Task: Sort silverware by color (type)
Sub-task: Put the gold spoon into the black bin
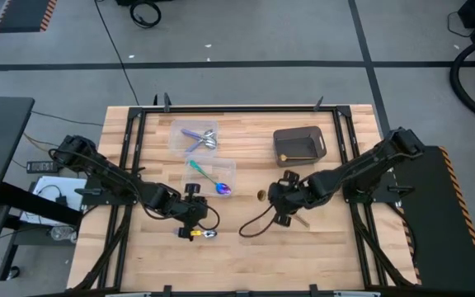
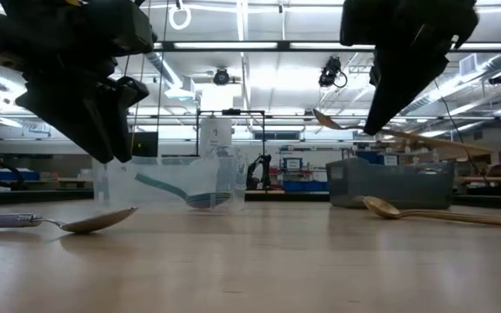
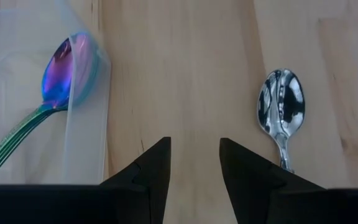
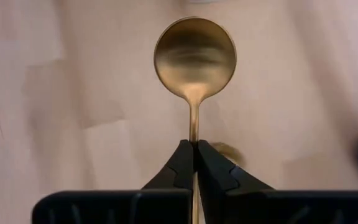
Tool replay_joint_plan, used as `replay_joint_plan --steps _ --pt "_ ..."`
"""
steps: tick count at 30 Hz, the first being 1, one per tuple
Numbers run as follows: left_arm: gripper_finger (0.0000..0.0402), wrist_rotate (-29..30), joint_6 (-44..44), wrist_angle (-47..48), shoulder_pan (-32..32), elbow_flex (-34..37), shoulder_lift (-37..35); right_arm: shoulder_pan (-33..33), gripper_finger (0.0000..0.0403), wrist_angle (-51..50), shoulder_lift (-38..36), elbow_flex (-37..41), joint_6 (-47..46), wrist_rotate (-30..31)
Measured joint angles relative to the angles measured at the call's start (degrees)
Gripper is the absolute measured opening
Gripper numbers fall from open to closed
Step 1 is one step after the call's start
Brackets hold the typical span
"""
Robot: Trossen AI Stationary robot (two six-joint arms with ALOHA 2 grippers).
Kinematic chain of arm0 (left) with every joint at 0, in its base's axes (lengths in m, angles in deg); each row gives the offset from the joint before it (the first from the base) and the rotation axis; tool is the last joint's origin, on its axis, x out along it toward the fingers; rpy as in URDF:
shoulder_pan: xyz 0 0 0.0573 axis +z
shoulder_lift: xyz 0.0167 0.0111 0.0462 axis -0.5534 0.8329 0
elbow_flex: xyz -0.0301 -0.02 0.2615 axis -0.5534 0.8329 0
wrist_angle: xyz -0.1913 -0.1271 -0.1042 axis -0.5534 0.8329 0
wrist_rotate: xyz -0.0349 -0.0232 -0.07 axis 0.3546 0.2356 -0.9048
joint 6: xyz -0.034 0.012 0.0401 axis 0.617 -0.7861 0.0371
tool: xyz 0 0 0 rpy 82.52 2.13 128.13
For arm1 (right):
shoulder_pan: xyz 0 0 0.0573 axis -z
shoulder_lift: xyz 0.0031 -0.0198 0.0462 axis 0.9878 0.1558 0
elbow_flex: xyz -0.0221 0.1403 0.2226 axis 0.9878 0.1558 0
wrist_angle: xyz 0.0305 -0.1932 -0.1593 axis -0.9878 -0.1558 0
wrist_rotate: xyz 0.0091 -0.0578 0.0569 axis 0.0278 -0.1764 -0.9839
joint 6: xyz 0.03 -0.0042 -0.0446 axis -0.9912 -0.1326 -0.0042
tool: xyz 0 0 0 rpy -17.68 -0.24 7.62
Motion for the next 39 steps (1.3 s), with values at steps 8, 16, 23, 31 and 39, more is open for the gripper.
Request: replay_joint_plan --steps 8,16,23,31,39 --pt "0.0144 0.09 -0.02 -1.51 0.00 0.02 0.00 5.64 0.0012 -9.67 -6.87 0.00 9.77 3.80" --pt "0.0144 0.26 -0.09 -1.58 0.01 0.00 0.00 12.00 0.0013 -13.87 -9.74 0.00 27.28 4.18" --pt "0.0144 0.30 -1.39 -1.60 0.00 0.02 0.02 16.22 0.0013 -17.87 -9.56 0.00 43.04 4.76" --pt "0.0144 1.02 -1.75 -1.64 0.02 0.00 0.02 21.10 0.0013 -19.76 -9.58 0.00 64.33 10.68" --pt "0.0144 1.11 -1.72 -1.64 0.00 0.02 0.02 29.58 0.0013 -19.66 -9.58 0.00 73.13 9.68"
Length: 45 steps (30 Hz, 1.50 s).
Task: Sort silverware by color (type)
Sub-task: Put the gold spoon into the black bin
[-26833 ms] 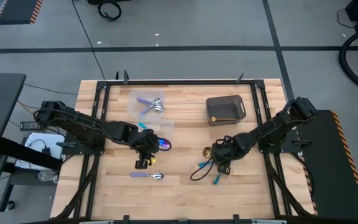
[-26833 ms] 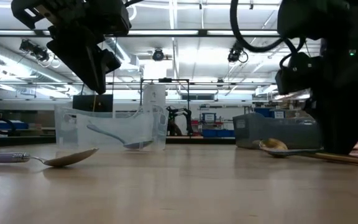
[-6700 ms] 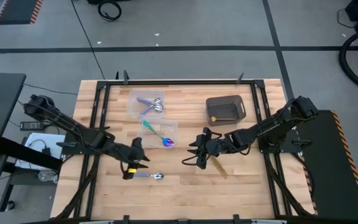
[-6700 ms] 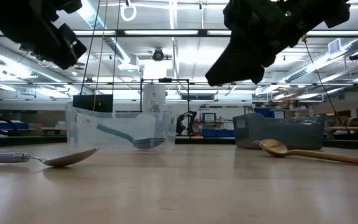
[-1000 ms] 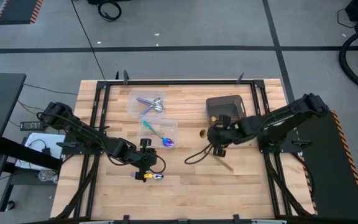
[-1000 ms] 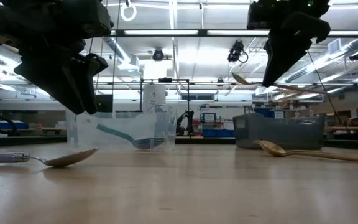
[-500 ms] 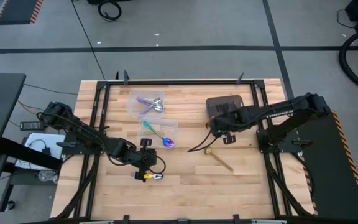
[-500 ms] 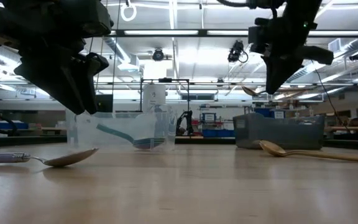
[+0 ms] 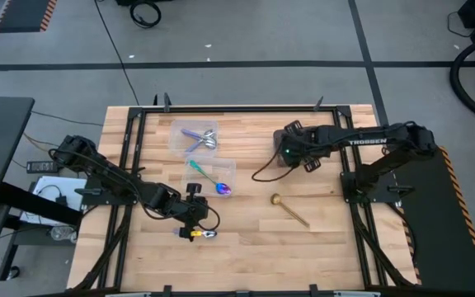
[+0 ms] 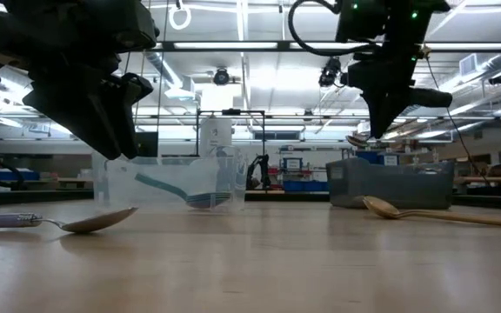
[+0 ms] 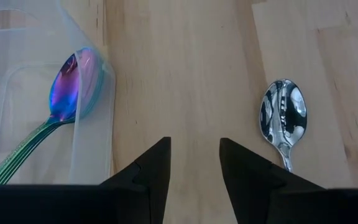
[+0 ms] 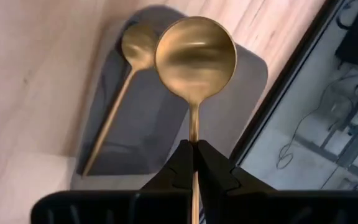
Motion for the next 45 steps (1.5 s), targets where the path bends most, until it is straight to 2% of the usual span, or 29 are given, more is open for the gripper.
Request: replay_joint_plan --steps 4,8,14,23,30,37,45 --pt "0.0144 0.02 -1.09 0.11 0.00 0.00 0.00 3.66 0.0012 0.95 0.00 0.00 5.13 -3.84" --pt "0.0144 0.02 -0.98 0.35 0.00 0.00 0.02 6.79 0.0012 2.12 0.00 0.59 8.22 -4.04" --pt "0.0144 0.02 -1.00 0.36 0.00 0.00 0.04 10.65 0.0011 8.86 0.00 5.41 13.77 -9.16" --pt "0.0144 0.17 -1.01 0.37 0.00 -0.01 0.04 13.54 0.0010 16.60 0.00 10.79 18.30 -11.80" --pt "0.0144 0.26 -1.01 0.35 0.00 0.00 0.04 14.98 0.0015 19.85 0.00 14.16 18.86 -14.06" --pt "0.0144 0.26 -0.99 0.07 0.00 -0.01 0.04 15.39 0.0041 25.61 0.00 18.15 17.04 -16.19" --pt "0.0144 0.26 -0.88 0.01 0.00 -0.01 0.04 15.36 0.0076 27.37 0.00 19.85 15.28 -16.31"
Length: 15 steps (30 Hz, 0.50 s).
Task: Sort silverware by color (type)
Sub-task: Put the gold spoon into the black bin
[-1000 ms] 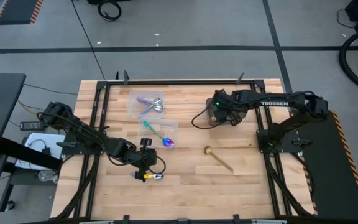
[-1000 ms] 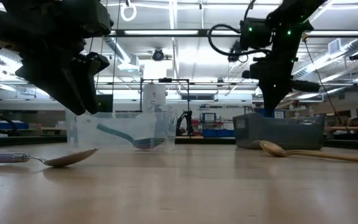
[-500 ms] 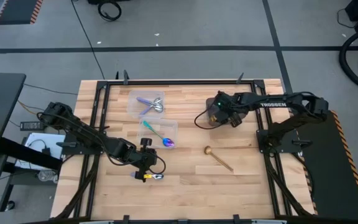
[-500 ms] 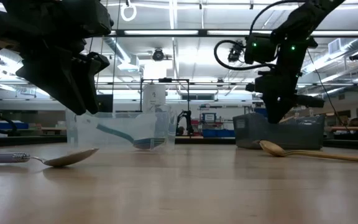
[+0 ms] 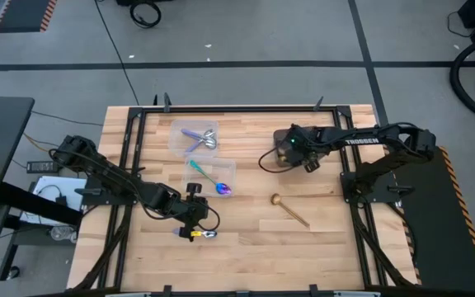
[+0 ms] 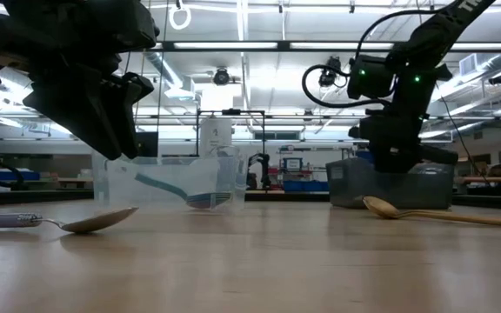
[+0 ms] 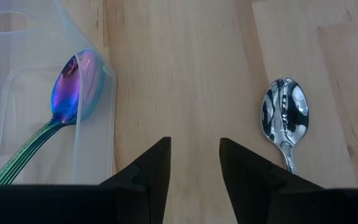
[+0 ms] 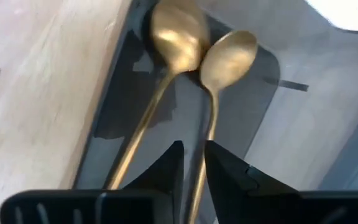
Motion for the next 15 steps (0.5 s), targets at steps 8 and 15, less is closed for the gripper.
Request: replay_joint_plan --steps 8,15 --pt "0.0144 -0.02 0.84 -0.11 0.00 -0.01 0.00 -1.43 0.0096 0.74 0.00 -0.04 -1.55 0.31" --pt "0.0144 -0.17 4.86 1.21 0.00 -0.01 0.00 -2.78 0.0096 0.53 -1.25 -3.22 -7.15 2.07"
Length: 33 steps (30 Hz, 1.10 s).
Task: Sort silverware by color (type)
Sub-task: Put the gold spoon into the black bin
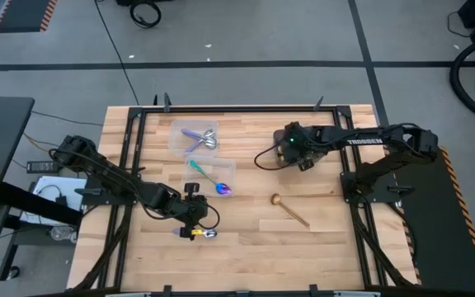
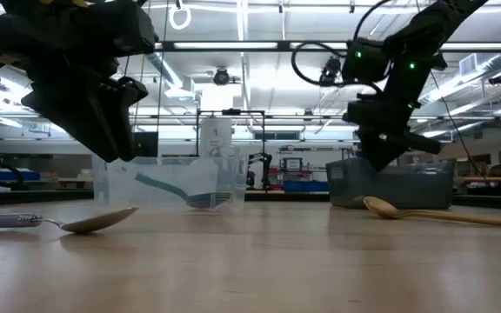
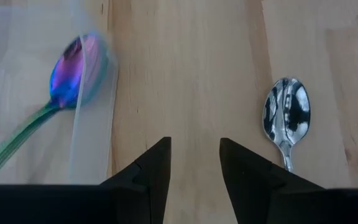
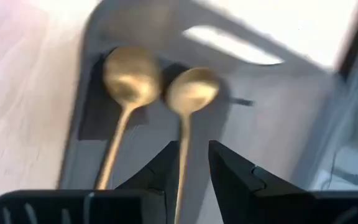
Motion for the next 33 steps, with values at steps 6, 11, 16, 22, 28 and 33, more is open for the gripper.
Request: replay_joint_plan --steps 6,11,16,22,28,33 --pt "0.0144 -2.71 6.00 0.66 0.00 0.01 0.00 -2.07 0.0096 -1.62 -4.11 -3.09 -7.30 9.92" --pt "0.0144 -2.67 7.51 0.64 0.01 0.02 0.00 -4.97 0.0096 -2.06 -7.60 -5.53 -22.93 16.24" --pt "0.0144 -1.91 7.19 0.55 0.64 0.02 -0.02 -8.33 0.0096 -1.93 -10.03 -6.88 -44.13 13.69" --pt "0.0144 -1.83 7.04 0.07 1.75 0.02 -0.02 -11.39 0.0096 -1.19 -10.20 -6.90 -63.93 -1.44" --pt "0.0144 -1.76 4.45 -0.52 2.98 0.01 -0.05 -17.48 0.0096 -1.72 -6.95 -6.90 -71.31 -5.18" --pt "0.0144 -1.77 3.16 -1.45 4.21 0.02 -0.07 -23.21 0.0096 -1.99 -2.06 -6.90 -75.00 -5.02"
